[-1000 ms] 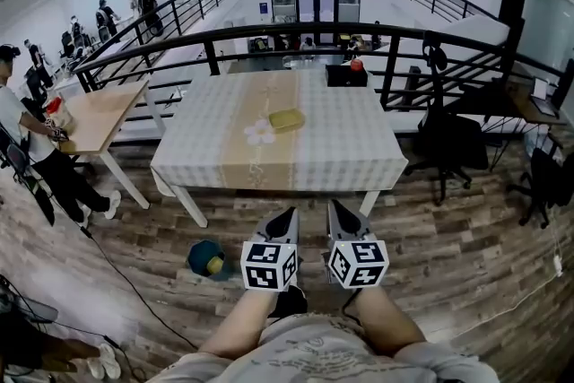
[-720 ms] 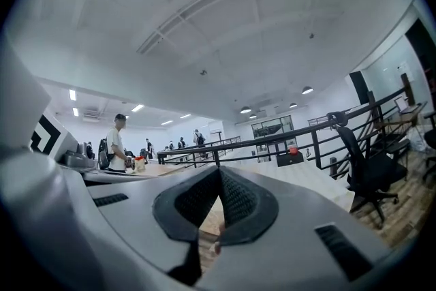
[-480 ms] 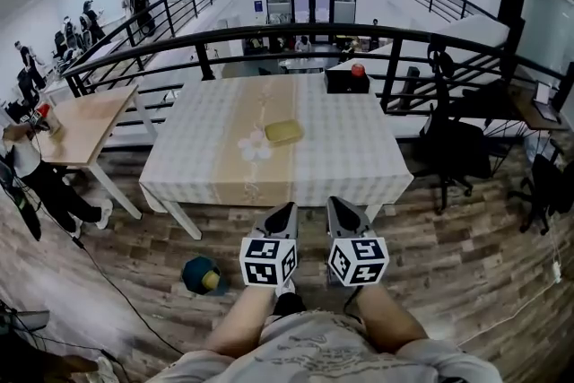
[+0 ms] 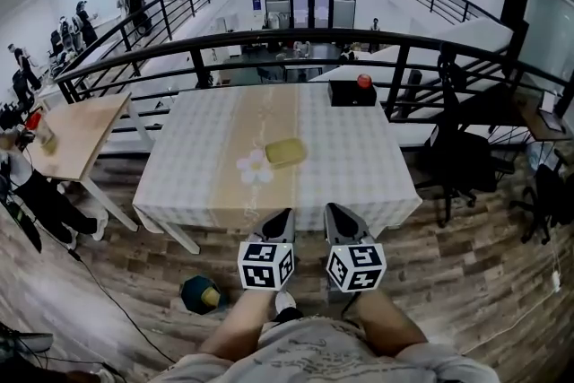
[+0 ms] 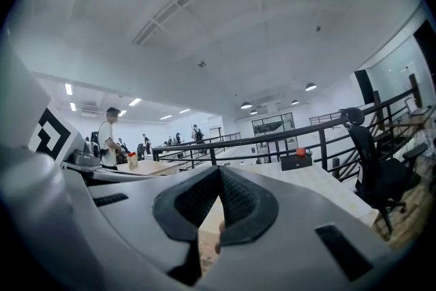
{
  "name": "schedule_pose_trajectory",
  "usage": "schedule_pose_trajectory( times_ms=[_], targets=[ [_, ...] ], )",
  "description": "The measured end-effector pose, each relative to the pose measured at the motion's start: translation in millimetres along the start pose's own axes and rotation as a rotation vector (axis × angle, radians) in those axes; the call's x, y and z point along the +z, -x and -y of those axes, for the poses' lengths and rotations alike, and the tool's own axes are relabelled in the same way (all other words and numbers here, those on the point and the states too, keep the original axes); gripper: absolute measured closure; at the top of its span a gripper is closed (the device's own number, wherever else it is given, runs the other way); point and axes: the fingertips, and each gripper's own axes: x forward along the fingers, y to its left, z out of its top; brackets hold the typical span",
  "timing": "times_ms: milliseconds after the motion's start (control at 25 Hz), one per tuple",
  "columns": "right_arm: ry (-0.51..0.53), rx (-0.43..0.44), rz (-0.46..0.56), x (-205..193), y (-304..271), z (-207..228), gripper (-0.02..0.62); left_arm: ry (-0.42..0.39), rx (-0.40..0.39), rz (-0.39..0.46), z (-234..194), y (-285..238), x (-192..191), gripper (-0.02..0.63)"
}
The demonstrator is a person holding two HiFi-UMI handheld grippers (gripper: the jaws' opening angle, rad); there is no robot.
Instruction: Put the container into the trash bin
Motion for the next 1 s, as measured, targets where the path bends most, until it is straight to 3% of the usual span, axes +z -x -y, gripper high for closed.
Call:
schedule_pose_trajectory(
  times_ms=[640, 1000],
  targets=[
    [-0.041, 0.004, -0.031, 13.4, -170.5, 24.4, 0.594, -0.011, -0.014, -0.015, -107.4, -113.9, 50.0, 0.601],
    [-0.034, 0.045, -0.08, 5.5, -225.5, 28.2, 0.594, 0.027, 0.01, -0.051, -144.9, -154.6, 46.0, 0.601]
  ],
)
